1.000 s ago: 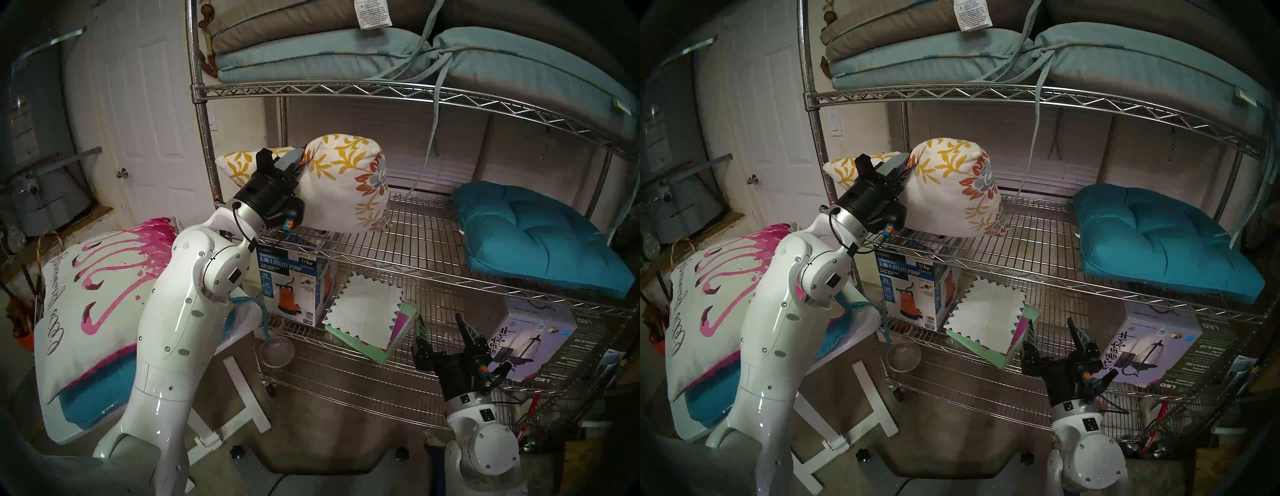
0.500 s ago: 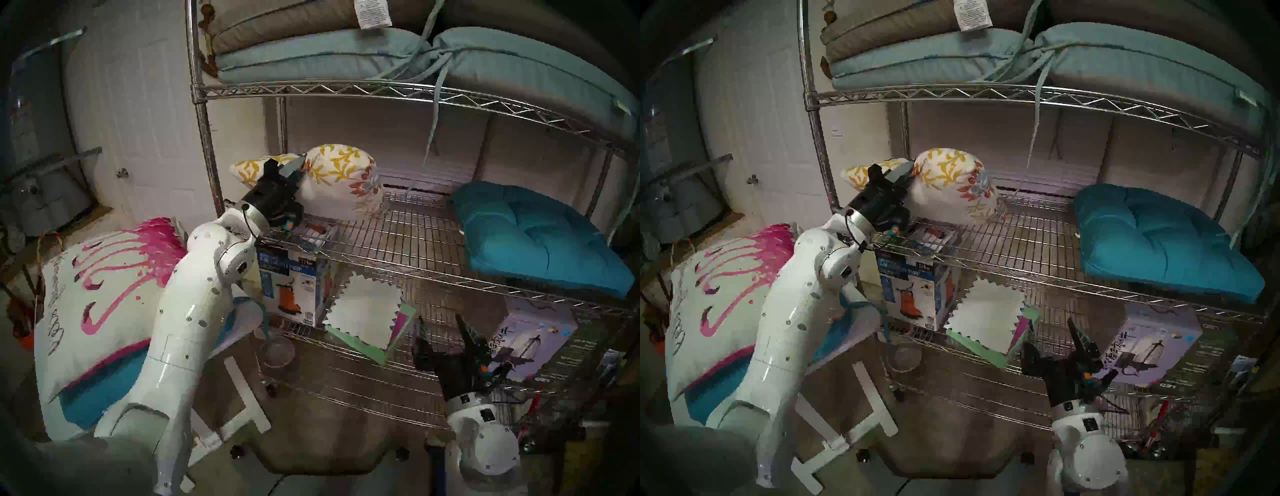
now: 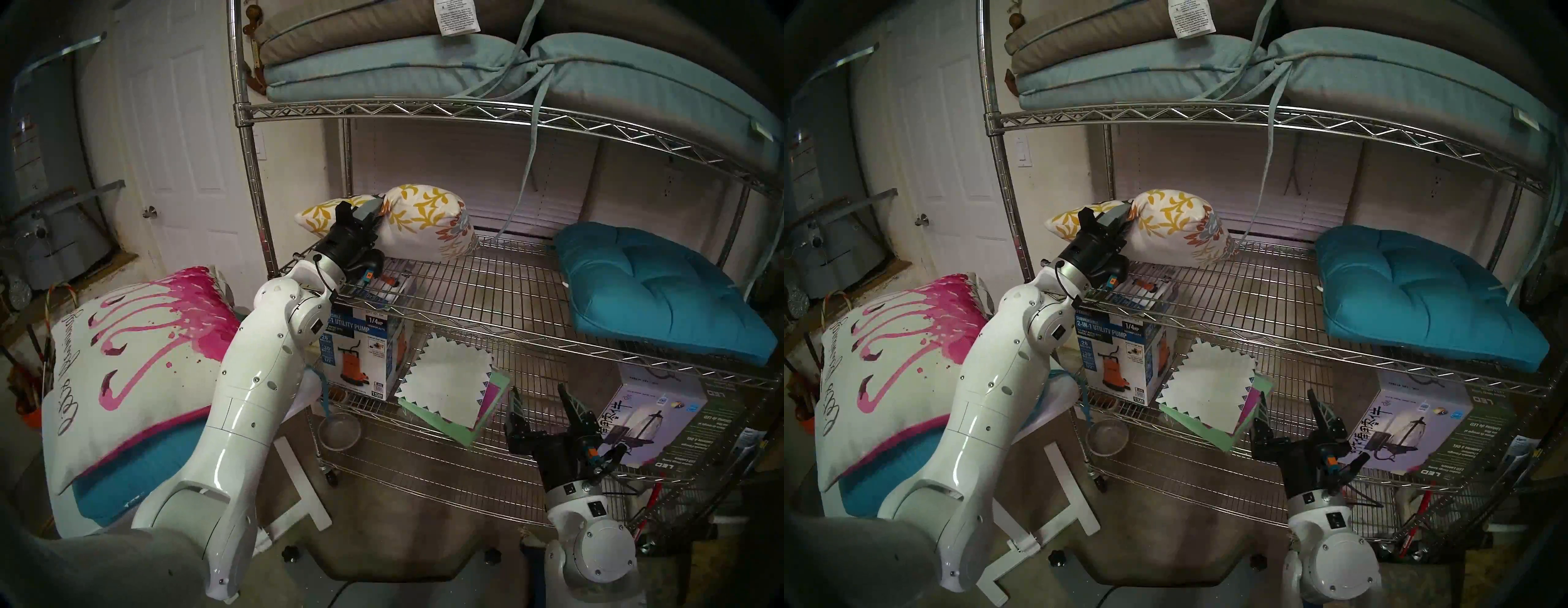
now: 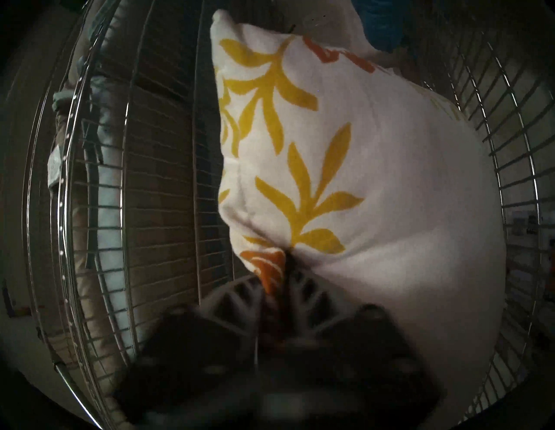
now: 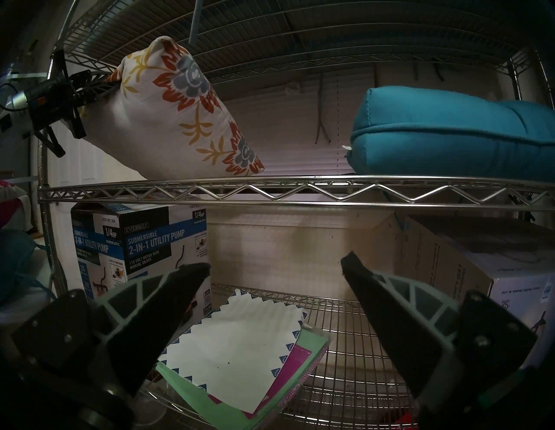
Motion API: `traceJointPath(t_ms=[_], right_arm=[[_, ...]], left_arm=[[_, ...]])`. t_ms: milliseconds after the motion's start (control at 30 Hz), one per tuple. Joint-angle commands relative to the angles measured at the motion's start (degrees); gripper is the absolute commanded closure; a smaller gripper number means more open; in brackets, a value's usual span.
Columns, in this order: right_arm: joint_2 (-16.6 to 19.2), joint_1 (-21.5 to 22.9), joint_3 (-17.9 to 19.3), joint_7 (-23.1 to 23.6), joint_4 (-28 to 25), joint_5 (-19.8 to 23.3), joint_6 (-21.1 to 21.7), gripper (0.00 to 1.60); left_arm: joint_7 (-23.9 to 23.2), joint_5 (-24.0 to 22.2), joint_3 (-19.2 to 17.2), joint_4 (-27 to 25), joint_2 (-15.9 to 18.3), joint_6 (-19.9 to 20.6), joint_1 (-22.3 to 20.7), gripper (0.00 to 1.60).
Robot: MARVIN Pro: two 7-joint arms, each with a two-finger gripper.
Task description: Put cushion on the shelf
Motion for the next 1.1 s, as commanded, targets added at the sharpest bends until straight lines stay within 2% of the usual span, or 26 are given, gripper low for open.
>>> traceJointPath(t_ms=[0,67,200,400,667,700,1067], right_arm=[[0.1,0.2,0.0,0.0,-1.1,0.0,-0.3,0.0],[0.1,0.2,0.0,0.0,-1.1,0.0,-0.3,0.0],[0.1,0.2,0.0,0.0,-1.1,0.0,-0.3,0.0],[0.1,0.3,0.0,0.0,-1.1,0.0,-0.3,0.0],[0.1,0.3,0.0,0.0,-1.0,0.0,-0.3,0.0],[0.1,0.3,0.0,0.0,-1.0,0.0,-0.3,0.0],[0.1,0.3,0.0,0.0,-1.0,0.0,-0.3,0.0]], left_arm=[[-3.1,-7.2,-0.8,-3.6,-2.8,1.2,5.7,0.0],[-4.4,-9.1,-1.7,-5.7,-3.3,1.9,8.6,0.0],[-6.8,-12.7,-2.1,-8.5,-3.4,3.2,11.0,0.0],[-7.9,-15.7,-3.0,-13.9,-4.1,3.5,17.3,0.0],[-8.7,-16.8,-2.9,-20.0,-4.3,3.6,21.7,0.0],[-8.3,-17.0,-2.9,-19.5,-4.4,3.4,21.5,0.0],[-9.4,-16.8,-4.1,-27.9,-3.9,5.3,25.7,0.0]])
